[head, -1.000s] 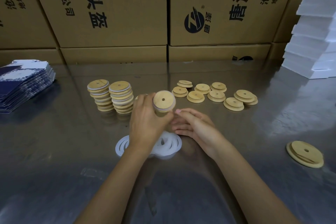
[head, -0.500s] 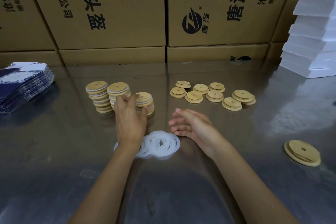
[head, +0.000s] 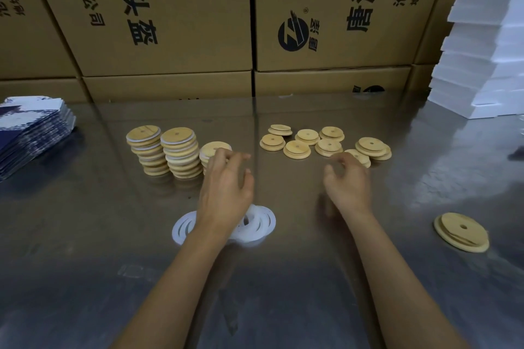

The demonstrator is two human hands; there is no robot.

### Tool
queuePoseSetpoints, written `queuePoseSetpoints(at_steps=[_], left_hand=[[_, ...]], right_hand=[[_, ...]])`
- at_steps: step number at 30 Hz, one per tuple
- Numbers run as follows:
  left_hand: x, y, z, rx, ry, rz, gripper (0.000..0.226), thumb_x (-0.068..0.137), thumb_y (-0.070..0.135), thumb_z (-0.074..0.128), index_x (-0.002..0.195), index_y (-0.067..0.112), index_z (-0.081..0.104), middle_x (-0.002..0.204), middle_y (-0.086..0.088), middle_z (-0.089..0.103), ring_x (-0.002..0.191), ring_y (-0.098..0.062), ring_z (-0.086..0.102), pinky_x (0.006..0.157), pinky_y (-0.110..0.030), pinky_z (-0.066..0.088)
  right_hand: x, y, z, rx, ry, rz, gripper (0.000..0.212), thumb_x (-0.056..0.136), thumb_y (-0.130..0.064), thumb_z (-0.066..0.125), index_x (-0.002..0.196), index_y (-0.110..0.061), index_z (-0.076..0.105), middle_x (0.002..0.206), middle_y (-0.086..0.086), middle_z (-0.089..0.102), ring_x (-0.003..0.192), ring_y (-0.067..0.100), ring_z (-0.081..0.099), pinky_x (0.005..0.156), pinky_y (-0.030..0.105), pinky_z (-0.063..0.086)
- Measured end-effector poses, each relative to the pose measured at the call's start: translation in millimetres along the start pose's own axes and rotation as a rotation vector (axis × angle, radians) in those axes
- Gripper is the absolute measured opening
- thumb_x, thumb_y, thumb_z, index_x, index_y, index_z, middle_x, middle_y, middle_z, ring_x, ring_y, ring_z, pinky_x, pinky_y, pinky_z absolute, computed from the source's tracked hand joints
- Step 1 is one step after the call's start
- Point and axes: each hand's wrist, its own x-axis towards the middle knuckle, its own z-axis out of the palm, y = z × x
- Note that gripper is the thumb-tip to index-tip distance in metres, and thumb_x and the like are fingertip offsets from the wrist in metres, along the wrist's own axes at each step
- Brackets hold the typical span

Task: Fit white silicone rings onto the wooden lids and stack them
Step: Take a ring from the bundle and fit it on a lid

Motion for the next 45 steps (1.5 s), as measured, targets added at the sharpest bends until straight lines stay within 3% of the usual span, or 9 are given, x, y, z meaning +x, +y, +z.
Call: queuePoseSetpoints(at_steps=[2,5,13,22,28,33,37,40,45], left_hand=[[-2.1,2.2,3.0,0.0,-0.034,0.033,0.029,0.093,0.017,0.055,0.121,0.016,0.063,0.109,0.004,0.045,0.109,-0.013,0.044,0.085,-0.034,0.047],[-2.6,1.3,4.2,0.008,-0.051,0.041,0.029,0.093,0.018,0.055,0.121,0.018,0.062,0.107,0.006,0.044,0.107,-0.011,0.044,0.083,-0.033,0.047],[-0.3,-2.2,1.3,-0.017,-0.068,0.006,0.031,0.092,0.016,0.056,0.122,0.017,0.062,0.111,0.004,0.046,0.104,-0.018,0.052,0.081,-0.033,0.048],[4.2,-6.2,-6.5,-0.079,-0.146,-0.129,0.026,0.092,0.015,0.055,0.115,0.022,0.065,0.107,0.008,0.054,0.094,-0.012,0.055,0.078,-0.028,0.044],[8.7,-13.1,-18.6,-0.13,-0.493,-0.245,0.025,0.091,0.014,0.055,0.081,0.03,0.072,0.084,0.011,0.071,0.085,-0.008,0.066,0.076,-0.028,0.052],[13.2,-18.8,-32.8,-0.142,-0.672,-0.262,0.026,0.089,0.013,0.056,0.086,0.031,0.074,0.092,0.01,0.073,0.092,-0.008,0.066,0.091,-0.036,0.054],[9.4,-8.5,-32.3,-0.096,-0.774,-0.202,0.011,0.077,0.03,0.076,0.088,0.034,0.073,0.095,0.008,0.066,0.087,-0.006,0.061,0.079,-0.025,0.053],[6.5,-0.8,-28.9,-0.096,-0.786,-0.169,0.013,0.078,0.025,0.075,0.089,0.029,0.069,0.092,0.007,0.062,0.079,-0.004,0.059,0.068,-0.016,0.047],[7.3,3.6,-31.3,-0.193,-0.771,-0.194,0.013,0.079,0.013,0.07,0.085,0.023,0.064,0.084,0.001,0.067,0.072,-0.008,0.061,0.068,-0.025,0.051]], right_hand=[[4.0,9.4,-4.5,-0.252,-0.049,-0.028,0.048,0.097,-0.028,0.054,0.143,-0.015,0.05,0.156,0.006,0.04,0.15,0.026,0.023,0.117,0.044,0.022],[5.3,15.9,-7.2,-0.43,-0.17,0.011,0.06,0.1,-0.035,0.047,0.155,-0.016,0.032,0.168,0.001,0.017,0.156,0.024,0.001,0.123,0.049,0.009],[-0.1,1.2,-4.4,-0.194,-0.035,-0.018,0.03,0.094,-0.023,0.057,0.124,-0.018,0.06,0.13,0.006,0.053,0.129,0.029,0.045,0.115,0.047,0.026],[-0.9,5.8,-3.5,-0.314,-0.147,-0.003,0.041,0.099,-0.042,0.054,0.132,-0.019,0.061,0.144,0.008,0.049,0.14,0.027,0.033,0.115,0.046,0.02],[-1.7,5.2,-1.4,-0.253,-0.179,-0.055,0.025,0.097,-0.042,0.058,0.116,-0.027,0.066,0.132,0.0,0.056,0.134,0.022,0.038,0.112,0.042,0.021],[-5.4,-0.7,2.8,-0.225,-0.22,-0.091,0.008,0.097,-0.036,0.059,0.1,-0.029,0.06,0.114,-0.003,0.061,0.125,0.022,0.047,0.103,0.038,0.026],[-10.0,-7.5,4.5,-0.204,-0.264,-0.116,0.007,0.096,-0.034,0.061,0.094,-0.029,0.056,0.101,-0.008,0.057,0.119,0.021,0.052,0.103,0.038,0.03],[-12.9,-10.0,5.1,-0.154,-0.305,-0.113,0.009,0.095,-0.03,0.064,0.092,-0.028,0.056,0.101,-0.007,0.06,0.115,0.021,0.054,0.105,0.042,0.039],[-15.8,-13.5,9.0,0.085,-0.299,-0.111,0.023,0.091,-0.017,0.07,0.105,-0.024,0.053,0.104,-0.007,0.049,0.095,0.009,0.05,0.076,0.021,0.041]])
